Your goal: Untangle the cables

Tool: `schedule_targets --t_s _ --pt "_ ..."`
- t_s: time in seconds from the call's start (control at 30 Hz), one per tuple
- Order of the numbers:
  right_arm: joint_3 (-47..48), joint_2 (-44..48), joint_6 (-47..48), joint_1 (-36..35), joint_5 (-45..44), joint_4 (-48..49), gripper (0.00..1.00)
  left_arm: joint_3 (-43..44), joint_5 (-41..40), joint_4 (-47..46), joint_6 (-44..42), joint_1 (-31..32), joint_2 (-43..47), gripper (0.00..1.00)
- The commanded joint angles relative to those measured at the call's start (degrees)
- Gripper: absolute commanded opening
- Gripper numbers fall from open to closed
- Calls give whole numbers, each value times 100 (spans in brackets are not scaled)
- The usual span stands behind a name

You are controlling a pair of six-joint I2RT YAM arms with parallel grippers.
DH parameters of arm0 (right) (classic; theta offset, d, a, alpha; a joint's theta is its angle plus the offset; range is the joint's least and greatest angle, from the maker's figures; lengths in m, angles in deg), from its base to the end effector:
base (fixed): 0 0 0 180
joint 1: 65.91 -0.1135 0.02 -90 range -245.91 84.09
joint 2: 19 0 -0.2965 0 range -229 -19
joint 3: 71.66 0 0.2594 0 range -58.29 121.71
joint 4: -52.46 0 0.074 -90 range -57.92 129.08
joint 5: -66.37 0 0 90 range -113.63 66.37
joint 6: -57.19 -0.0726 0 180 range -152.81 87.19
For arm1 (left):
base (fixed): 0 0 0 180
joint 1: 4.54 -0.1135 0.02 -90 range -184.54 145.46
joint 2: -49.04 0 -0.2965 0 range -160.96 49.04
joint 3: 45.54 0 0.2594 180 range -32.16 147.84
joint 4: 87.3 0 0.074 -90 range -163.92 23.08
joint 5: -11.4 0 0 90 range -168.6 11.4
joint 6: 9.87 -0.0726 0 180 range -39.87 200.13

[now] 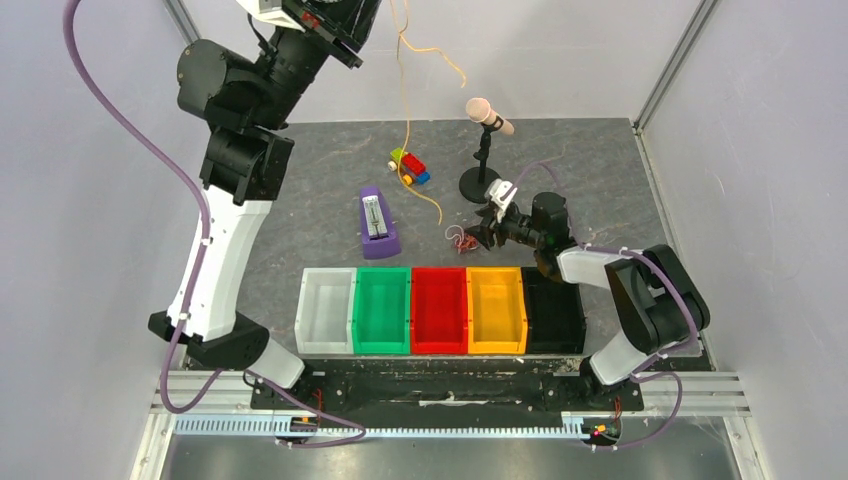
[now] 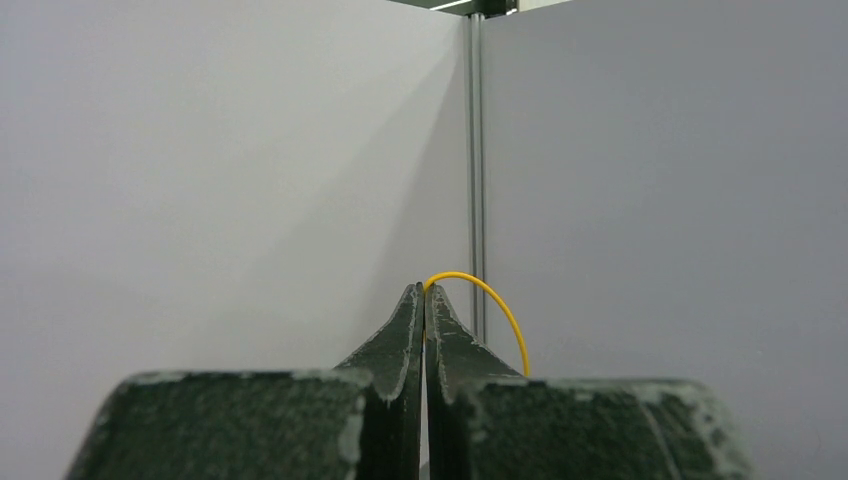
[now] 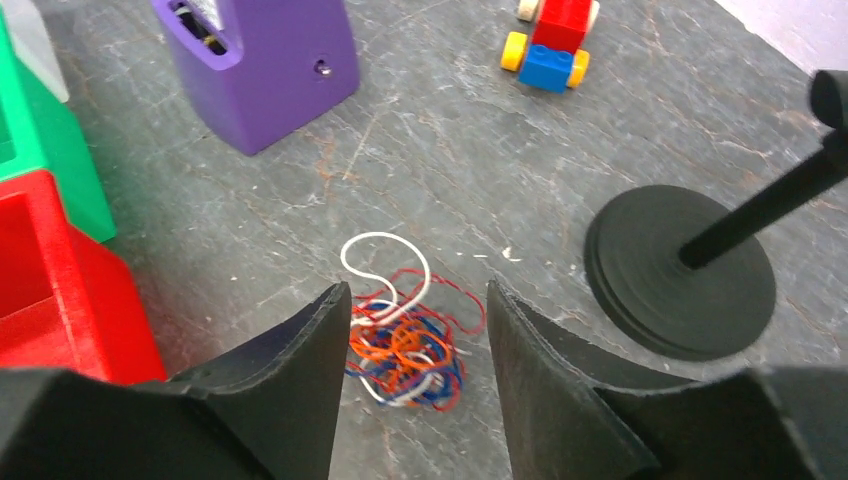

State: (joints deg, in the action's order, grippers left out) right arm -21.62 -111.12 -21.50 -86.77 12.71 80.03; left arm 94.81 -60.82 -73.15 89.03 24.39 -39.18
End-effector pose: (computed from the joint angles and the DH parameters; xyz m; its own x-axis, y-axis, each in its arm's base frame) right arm 0.3134 0.1655 0.2028 -0.0682 -0.1950 -0.9784 -0.8528 0.5203 -0.0443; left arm 0.2368 -0.1562 0.7027 0.4283 -0.4050 -0.8078 0.7465 0.6623 0.0637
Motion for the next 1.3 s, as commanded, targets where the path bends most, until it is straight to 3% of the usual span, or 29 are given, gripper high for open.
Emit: schedule_targets --t_s 0.0,0.17,0.3,0.47,0.93,1.1,1.27 --pt "557 264 25 152 291 -590 58 -415 -128 163 -377 -18 275 2" --pt "1095 697 274 260 486 -2085 78 -1499 -309 529 -886 -12 944 2" --pt "1072 1171 346 444 576 -2707 84 -2657 50 631 -1139 -19 1653 2" --pt "1118 1528 423 703 572 -3197 90 -3409 495 834 -1080 -19 2171 2" --pt "1559 1905 388 1157 454 -4807 95 -3506 1267 936 -493 295 2039 2" --pt "1614 1981 351 1414 324 -5289 96 -3524 1673 880 -446 964 1804 2" --pt "1621 1857 328 2017 369 -5620 97 -3651 1561 635 -548 1718 1403 2"
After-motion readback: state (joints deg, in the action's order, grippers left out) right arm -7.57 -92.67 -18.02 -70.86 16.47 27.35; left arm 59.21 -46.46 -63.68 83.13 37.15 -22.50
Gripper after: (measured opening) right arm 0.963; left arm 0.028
